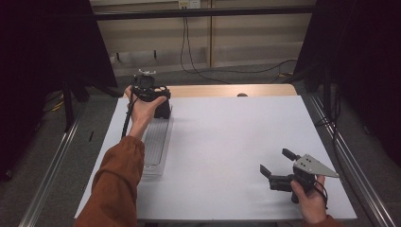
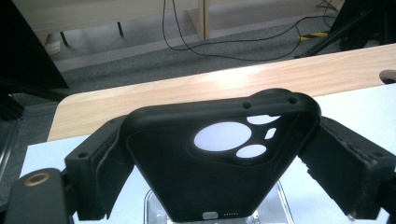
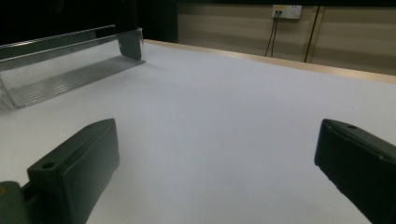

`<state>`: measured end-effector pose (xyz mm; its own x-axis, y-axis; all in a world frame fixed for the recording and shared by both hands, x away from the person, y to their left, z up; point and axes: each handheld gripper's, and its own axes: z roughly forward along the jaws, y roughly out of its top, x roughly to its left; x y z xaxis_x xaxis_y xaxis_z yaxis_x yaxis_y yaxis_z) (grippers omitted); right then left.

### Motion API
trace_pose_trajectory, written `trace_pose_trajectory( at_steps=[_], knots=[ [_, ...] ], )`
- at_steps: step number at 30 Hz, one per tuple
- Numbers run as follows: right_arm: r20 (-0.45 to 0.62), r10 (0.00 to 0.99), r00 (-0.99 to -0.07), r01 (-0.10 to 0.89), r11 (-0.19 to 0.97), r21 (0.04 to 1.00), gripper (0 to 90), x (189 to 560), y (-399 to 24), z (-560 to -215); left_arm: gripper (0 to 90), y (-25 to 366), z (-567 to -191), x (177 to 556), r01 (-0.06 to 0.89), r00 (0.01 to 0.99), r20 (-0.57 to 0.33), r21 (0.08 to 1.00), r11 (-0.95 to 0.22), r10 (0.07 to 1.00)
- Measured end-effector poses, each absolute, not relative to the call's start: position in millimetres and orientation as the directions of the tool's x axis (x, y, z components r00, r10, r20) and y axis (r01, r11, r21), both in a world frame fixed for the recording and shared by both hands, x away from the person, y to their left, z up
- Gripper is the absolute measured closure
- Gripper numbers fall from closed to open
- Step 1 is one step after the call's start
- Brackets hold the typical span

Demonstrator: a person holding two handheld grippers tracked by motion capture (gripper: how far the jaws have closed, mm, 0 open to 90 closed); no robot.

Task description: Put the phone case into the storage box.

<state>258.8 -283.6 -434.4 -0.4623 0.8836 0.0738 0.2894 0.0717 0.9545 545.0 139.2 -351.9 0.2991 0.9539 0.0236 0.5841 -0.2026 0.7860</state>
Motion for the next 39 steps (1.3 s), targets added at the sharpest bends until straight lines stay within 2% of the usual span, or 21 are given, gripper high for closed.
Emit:
trace_pose_trajectory(
  at_steps=[19,29,33,36,39],
  knots=[
    [0.075,0.884,-0.461,0.290,0.071,0.954,0.0,258.6,-283.4,-434.3,5.9,143.4,-353.2,549.6,0.531,0.336,0.027,0.820,-0.213,0.941],
    [0.078,0.884,-0.462,0.293,0.069,0.954,0.0,258.8,-283.1,-434.8,4.9,147.0,-352.1,550.9,0.499,0.383,-0.010,0.844,-0.197,0.924],
    [0.076,0.883,-0.464,0.292,0.071,0.954,0.0,258.9,-283.0,-435.0,4.2,147.7,-352.3,551.0,0.465,0.394,0.018,0.858,-0.216,0.919],
    [0.076,0.884,-0.461,0.292,0.070,0.954,0.0,259.0,-283.3,-434.9,4.2,146.4,-352.1,550.2,0.422,0.407,0.079,0.868,-0.264,0.910],
    [0.069,0.882,-0.465,0.291,0.079,0.954,0.0,259.1,-283.2,-435.4,4.2,148.1,-349.7,550.0,0.407,0.401,0.053,0.884,-0.230,0.915]
  ],
)
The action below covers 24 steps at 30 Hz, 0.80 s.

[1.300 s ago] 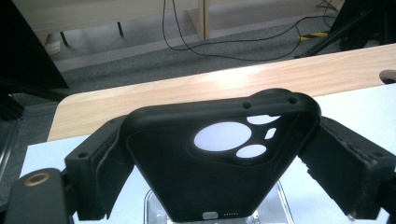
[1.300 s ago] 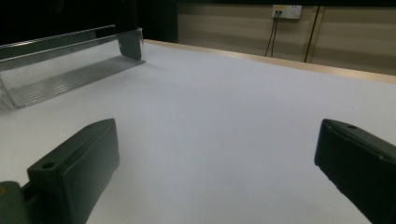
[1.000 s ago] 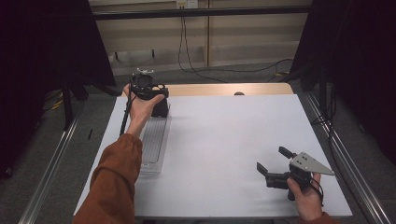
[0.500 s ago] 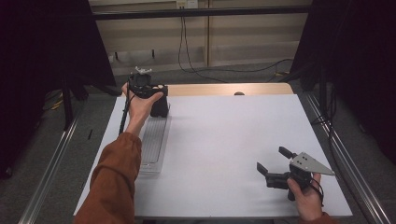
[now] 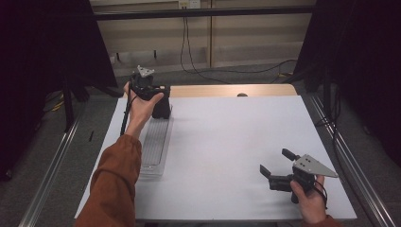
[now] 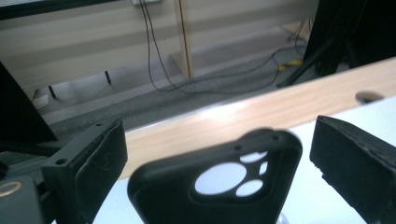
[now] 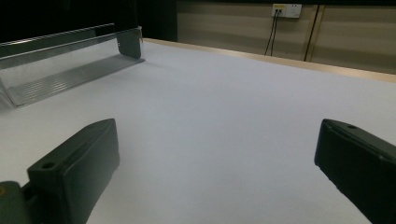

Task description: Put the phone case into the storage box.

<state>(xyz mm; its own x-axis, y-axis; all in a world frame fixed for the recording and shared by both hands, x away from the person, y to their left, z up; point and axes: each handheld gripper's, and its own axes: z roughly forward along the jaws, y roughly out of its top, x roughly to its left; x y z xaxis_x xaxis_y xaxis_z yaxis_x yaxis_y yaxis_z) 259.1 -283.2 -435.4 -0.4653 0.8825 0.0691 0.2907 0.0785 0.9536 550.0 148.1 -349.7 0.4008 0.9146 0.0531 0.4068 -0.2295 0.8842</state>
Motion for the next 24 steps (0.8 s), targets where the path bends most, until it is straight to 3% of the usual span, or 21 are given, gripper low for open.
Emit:
trace_pose_trajectory(
  at_steps=[15,20,24],
  knots=[
    [0.068,0.883,-0.464,0.285,0.076,0.956,0.0,259,-284,-435,3.6,155,-335,542,0.338,0.448,-0.017,0.929,-0.152,0.894],
    [0.064,0.881,-0.469,0.281,0.080,0.956,0.0,258,-284,-435,3.3,159,-330,538,0.316,0.478,-0.081,0.945,-0.085,0.874],
    [0.064,0.883,-0.465,0.280,0.078,0.957,0.0,258,-284,-435,2.5,161,-326,533,0.278,0.497,-0.075,0.957,-0.077,0.864]
  ],
)
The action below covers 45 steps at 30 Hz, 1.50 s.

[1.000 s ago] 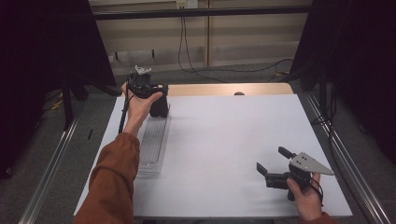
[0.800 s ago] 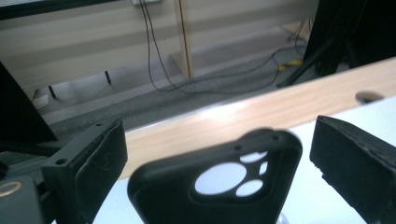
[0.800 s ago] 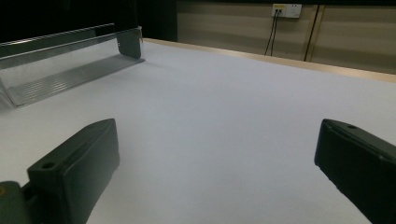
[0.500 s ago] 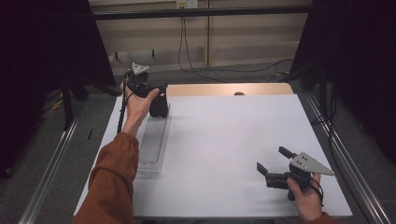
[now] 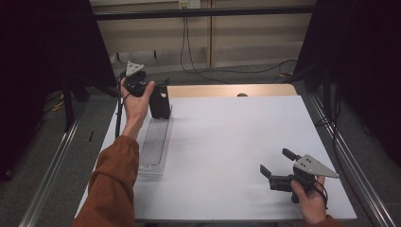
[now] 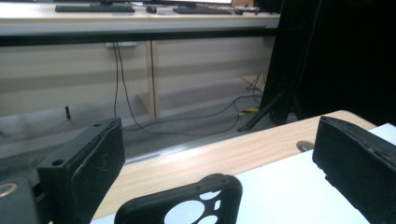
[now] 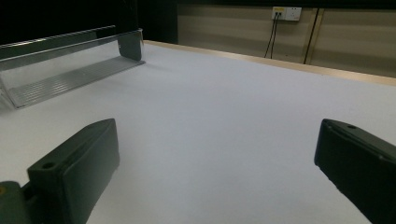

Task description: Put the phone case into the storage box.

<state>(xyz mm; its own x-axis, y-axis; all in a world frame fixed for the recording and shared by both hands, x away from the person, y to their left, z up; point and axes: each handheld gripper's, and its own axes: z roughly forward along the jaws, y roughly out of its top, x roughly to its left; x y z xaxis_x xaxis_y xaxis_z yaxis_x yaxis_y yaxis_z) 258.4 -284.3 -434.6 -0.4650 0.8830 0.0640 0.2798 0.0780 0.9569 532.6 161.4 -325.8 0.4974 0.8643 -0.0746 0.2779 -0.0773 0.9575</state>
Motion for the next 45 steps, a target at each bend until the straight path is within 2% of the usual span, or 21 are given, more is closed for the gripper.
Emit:
trace_pose_trajectory(
  at_steps=[6,22,45],
  knots=[
    [0.068,0.886,-0.458,0.280,0.071,0.957,0.0,258,-284,-434,2.5,164,-321,525,0.243,0.512,-0.054,0.966,-0.085,0.857],
    [0.076,0.888,-0.454,0.277,0.060,0.959,0.0,259,-285,-434,3.2,155,-325,505,0.223,0.562,-0.023,0.967,-0.124,0.827],
    [0.089,0.890,-0.448,0.274,0.042,0.961,0.0,260,-290,-436,4.8,150,-336,466,0.210,0.619,-0.070,0.975,-0.079,0.783]
  ],
)
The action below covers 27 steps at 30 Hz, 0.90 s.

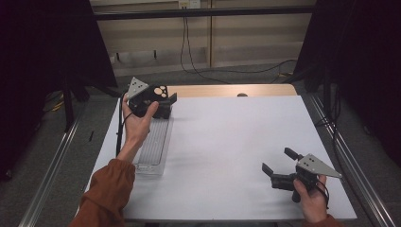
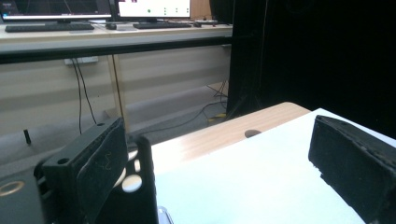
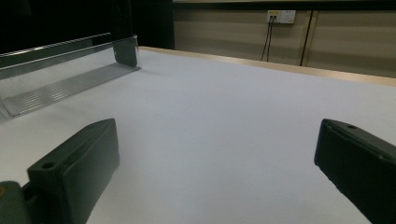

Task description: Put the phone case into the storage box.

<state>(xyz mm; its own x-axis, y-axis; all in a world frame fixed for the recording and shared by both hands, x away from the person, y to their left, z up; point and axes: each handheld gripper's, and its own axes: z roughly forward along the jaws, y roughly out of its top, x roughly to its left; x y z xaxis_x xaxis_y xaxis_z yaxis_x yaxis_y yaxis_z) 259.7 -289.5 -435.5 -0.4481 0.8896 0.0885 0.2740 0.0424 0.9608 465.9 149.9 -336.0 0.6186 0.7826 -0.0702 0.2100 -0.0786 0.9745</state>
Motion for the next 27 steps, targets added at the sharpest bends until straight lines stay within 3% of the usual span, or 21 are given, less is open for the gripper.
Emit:
trace_pose_trajectory(
  at_steps=[27],
  knots=[
    [0.072,0.904,-0.422,0.253,0.041,0.967,0.0,251,-293,-431,4.4,177,-351,415,0.179,0.653,-0.051,0.980,-0.088,0.756]
  ],
)
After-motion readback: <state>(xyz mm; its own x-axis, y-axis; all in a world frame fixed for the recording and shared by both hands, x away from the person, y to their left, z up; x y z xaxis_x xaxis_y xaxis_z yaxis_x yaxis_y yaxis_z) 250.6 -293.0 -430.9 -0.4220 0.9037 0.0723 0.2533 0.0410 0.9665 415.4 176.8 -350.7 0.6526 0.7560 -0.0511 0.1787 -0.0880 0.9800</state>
